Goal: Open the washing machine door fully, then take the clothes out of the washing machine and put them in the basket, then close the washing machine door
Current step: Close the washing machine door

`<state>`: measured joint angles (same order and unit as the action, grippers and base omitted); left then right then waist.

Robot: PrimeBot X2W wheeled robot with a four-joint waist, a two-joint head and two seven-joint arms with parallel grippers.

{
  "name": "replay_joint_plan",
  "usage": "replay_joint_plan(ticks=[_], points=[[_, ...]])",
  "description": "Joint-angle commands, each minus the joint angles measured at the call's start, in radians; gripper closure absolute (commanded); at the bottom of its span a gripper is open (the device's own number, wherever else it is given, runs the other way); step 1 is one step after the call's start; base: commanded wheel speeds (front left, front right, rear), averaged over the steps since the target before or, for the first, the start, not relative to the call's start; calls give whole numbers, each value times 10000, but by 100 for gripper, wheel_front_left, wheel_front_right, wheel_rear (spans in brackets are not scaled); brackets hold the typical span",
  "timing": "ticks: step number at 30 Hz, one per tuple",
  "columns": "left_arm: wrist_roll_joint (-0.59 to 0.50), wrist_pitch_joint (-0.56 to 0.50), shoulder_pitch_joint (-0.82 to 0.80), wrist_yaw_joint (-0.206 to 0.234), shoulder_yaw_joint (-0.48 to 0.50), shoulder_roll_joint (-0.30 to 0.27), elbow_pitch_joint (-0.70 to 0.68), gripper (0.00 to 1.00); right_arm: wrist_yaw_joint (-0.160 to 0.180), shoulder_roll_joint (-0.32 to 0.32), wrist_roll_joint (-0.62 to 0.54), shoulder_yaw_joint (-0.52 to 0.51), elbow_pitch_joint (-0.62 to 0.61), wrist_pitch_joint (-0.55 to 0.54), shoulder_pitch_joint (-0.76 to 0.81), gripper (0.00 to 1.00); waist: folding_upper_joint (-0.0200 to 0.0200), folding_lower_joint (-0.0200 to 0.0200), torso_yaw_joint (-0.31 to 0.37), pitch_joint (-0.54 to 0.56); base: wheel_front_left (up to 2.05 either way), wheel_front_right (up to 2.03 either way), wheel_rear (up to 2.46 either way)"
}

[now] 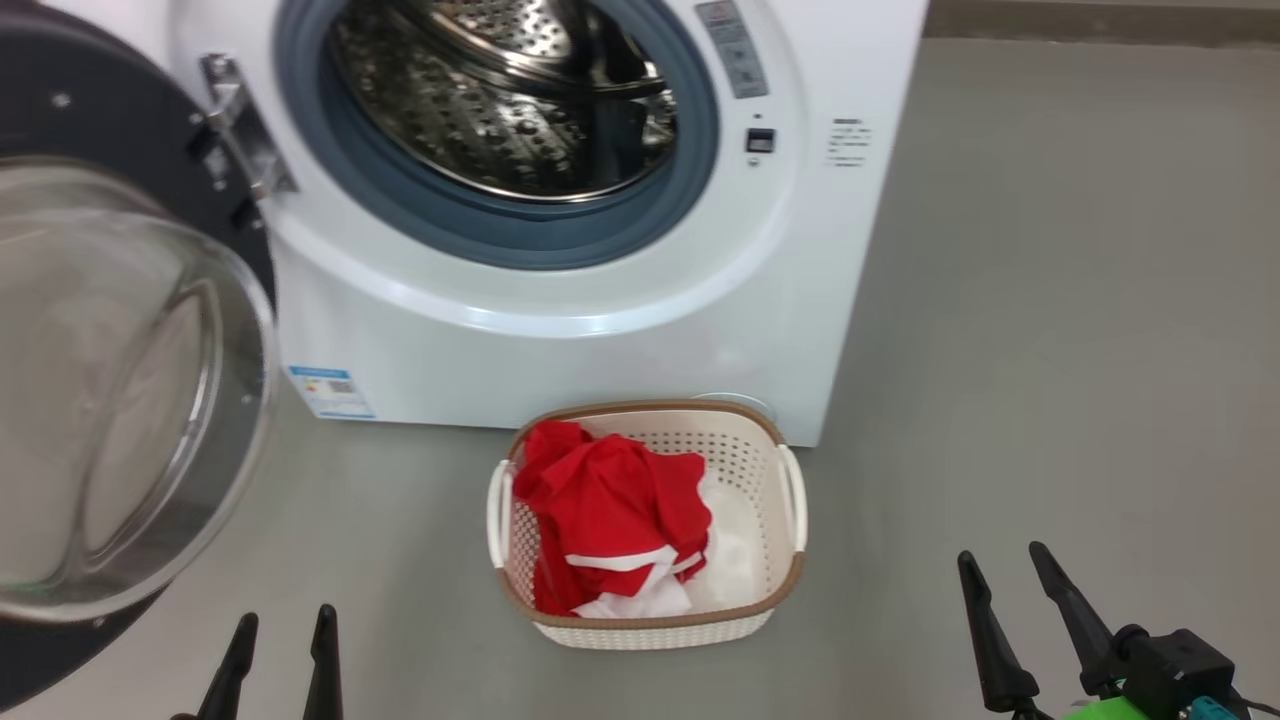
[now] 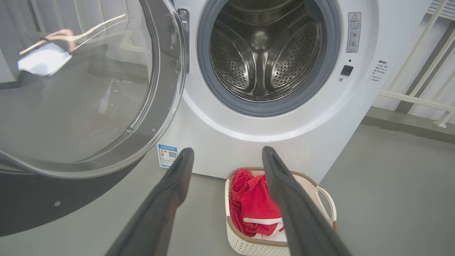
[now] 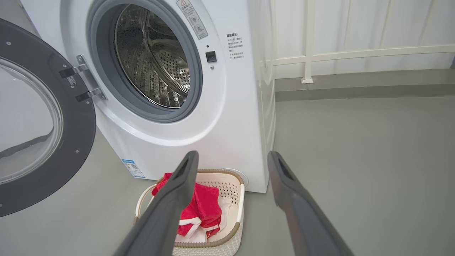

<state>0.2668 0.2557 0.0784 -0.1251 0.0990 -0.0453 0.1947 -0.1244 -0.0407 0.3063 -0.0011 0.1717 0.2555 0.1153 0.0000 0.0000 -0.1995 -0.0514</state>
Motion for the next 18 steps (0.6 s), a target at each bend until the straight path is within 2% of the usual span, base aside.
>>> replay_joint_plan(ticks=[1, 14, 18], points=[[99, 61, -152, -56, 342, -52, -163, 0, -63, -171, -72, 344, -171, 63, -236, 0, 0, 0, -722, 137, 0, 0, 0], [560, 61, 74, 216, 271, -50, -98, 0, -63, -312, -6, 1032, 83, 63, -558, 0, 0, 0, -2451, 295, 0, 0, 0], [708, 61, 135, 318, 279, -50, -155, 0, -63, -331, 14, 1220, 140, 63, -651, 0, 0, 0, -2725, 244, 0, 0, 0]])
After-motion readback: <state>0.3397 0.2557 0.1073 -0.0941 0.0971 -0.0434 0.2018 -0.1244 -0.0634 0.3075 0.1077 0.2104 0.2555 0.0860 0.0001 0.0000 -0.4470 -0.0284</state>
